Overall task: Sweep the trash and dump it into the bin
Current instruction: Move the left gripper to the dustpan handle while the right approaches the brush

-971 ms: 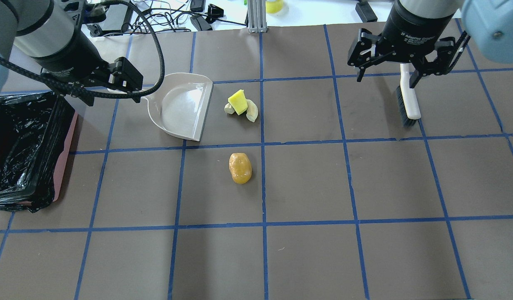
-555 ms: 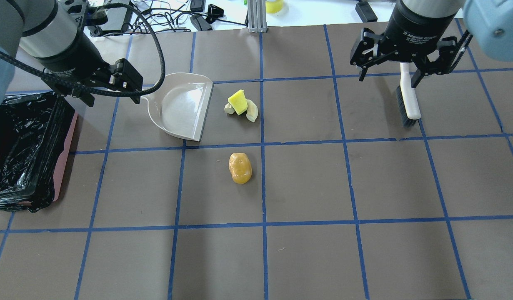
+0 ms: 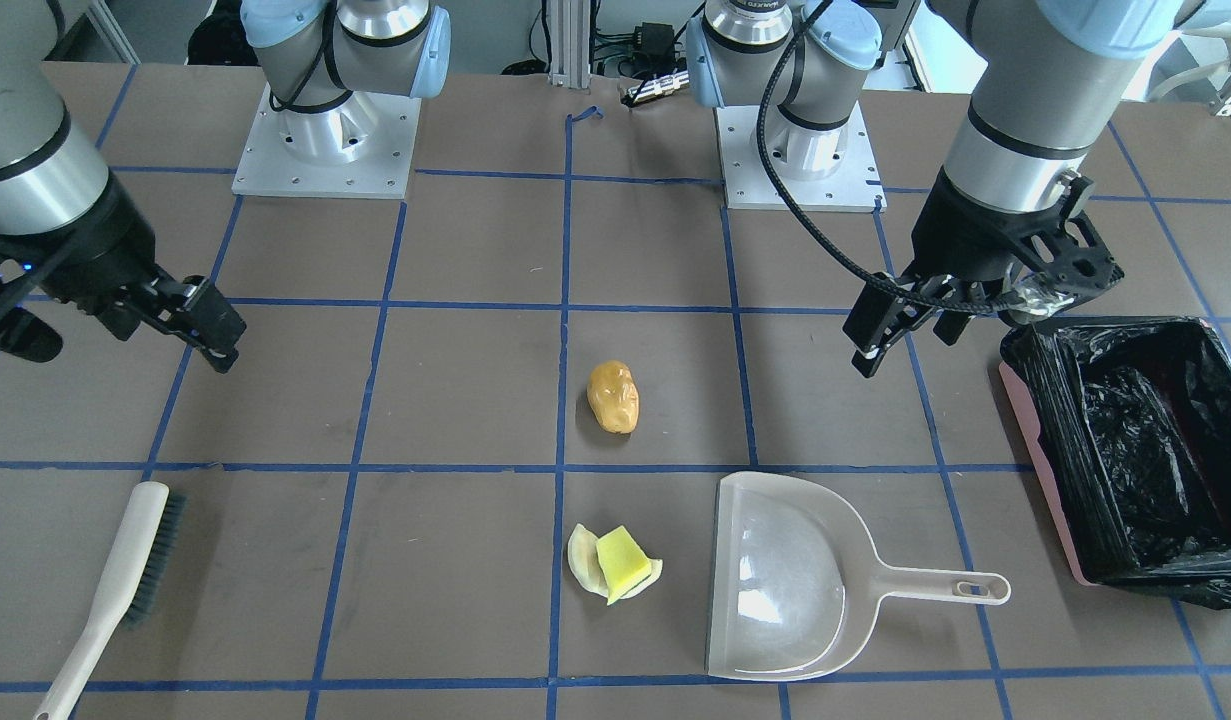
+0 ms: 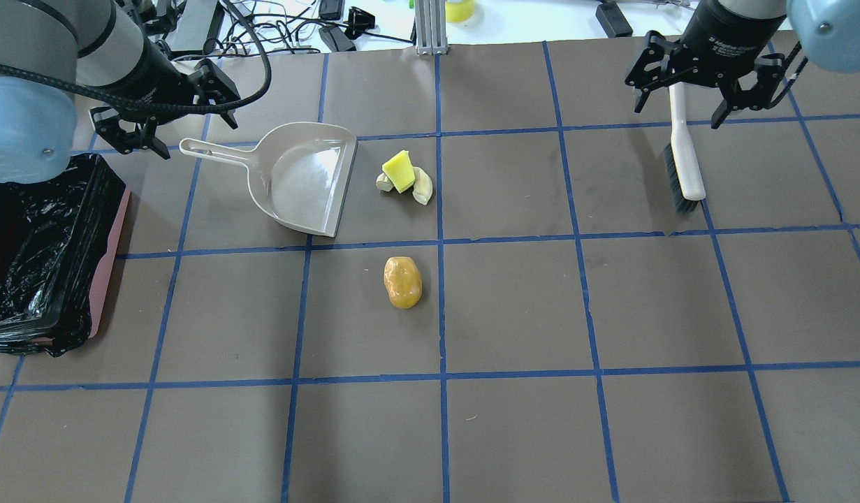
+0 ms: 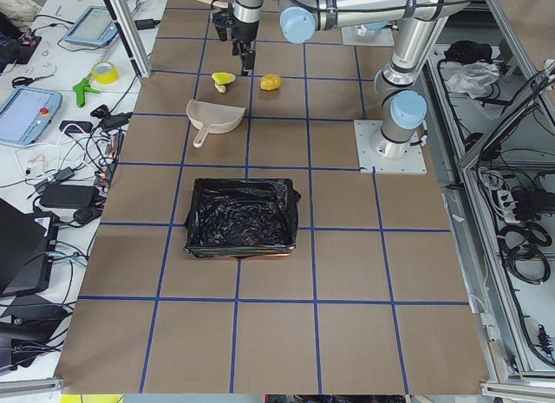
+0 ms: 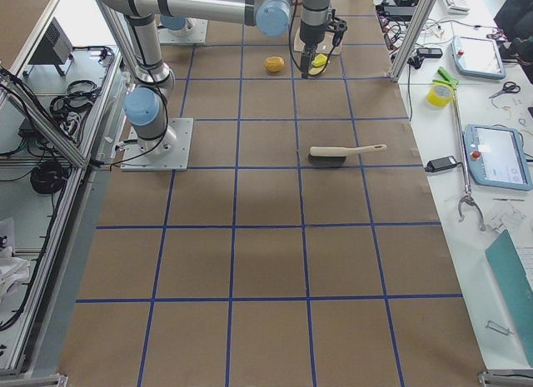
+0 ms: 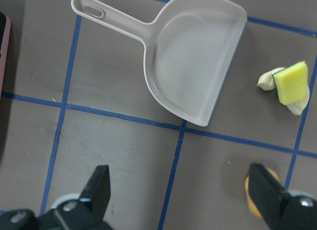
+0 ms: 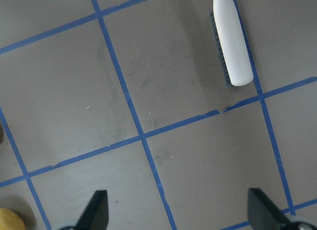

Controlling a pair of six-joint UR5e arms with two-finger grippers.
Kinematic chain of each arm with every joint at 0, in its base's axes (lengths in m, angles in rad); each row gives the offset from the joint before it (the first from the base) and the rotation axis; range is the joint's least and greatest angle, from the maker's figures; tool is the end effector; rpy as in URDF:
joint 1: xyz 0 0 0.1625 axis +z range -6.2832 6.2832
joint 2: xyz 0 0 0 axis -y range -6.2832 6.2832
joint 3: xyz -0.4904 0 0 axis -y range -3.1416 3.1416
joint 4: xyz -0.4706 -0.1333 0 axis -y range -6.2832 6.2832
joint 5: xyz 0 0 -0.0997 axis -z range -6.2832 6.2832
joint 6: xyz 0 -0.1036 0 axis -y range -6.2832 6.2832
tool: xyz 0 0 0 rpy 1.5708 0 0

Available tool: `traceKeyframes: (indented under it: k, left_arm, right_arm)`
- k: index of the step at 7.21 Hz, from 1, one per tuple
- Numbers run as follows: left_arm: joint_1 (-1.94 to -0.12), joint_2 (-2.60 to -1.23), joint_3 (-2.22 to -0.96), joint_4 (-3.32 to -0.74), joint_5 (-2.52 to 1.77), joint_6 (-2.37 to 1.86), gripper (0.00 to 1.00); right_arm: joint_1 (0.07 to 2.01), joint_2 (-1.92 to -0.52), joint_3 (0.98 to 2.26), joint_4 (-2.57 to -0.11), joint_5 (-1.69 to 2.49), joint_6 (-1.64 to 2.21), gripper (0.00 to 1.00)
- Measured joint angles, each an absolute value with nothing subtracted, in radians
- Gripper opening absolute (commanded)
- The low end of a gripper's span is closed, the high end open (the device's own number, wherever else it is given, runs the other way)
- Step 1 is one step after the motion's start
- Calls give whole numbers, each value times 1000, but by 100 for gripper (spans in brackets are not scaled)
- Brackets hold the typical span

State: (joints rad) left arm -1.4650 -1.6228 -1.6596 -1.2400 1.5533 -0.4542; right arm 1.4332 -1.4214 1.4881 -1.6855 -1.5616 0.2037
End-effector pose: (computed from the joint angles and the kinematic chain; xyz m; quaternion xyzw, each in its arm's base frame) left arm -0.0701 -0.6198 0.5033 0.2743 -0.9569 0.0919 0.0250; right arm 0.0442 -0.6594 0.5174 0.1697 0.9852 -0.0238 0.0054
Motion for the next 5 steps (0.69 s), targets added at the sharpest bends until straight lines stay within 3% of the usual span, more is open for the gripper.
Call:
traceKeyframes:
  k: [2,5]
  left_arm:
    - [-1452,-1676,-1669,-1207,1639,-848,100]
    - [-1450,-1797,-1660,-1113,1735,-1060,96]
  right_arm:
    - [1364,-1342,1483,-1828,-1561,160,100]
    - [1281,-1170,1466,-2040,-1551,93,100]
